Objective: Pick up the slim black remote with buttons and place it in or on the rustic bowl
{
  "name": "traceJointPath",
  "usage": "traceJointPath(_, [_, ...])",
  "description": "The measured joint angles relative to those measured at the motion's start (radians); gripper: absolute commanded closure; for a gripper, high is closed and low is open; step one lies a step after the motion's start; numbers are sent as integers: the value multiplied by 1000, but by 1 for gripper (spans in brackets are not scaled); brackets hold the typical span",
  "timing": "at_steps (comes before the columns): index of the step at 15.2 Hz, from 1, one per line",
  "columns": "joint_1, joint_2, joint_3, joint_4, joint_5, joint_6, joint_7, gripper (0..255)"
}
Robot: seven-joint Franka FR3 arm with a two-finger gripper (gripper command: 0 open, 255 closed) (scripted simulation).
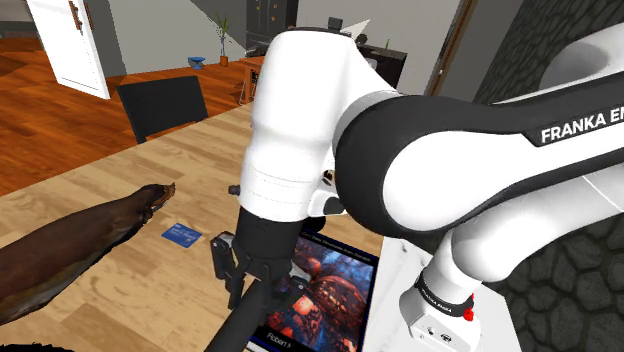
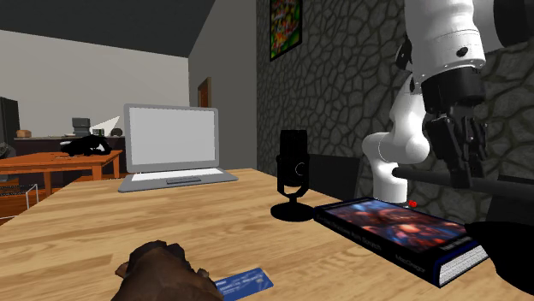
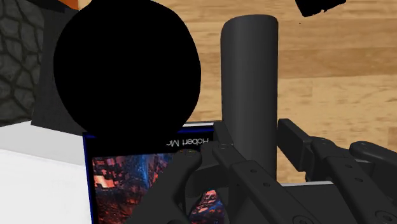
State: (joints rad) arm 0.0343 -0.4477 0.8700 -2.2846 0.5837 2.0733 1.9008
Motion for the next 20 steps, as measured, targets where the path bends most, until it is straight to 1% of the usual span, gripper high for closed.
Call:
traceJointPath(2, [33, -34, 21, -17, 28, 2, 35, 255])
traceJointPath(4, [54, -53, 47, -10, 44, -3, 79, 255])
traceJointPath(5, [76, -76, 53, -21, 60, -6, 96, 255])
traceJointPath(8, [104, -98, 94, -14, 83, -5, 156, 255])
traceJointPath(12, [108, -90, 133, -44, 102, 43, 165, 255])
traceJointPath(20, [86, -44, 204, -104, 123, 152, 151, 255])
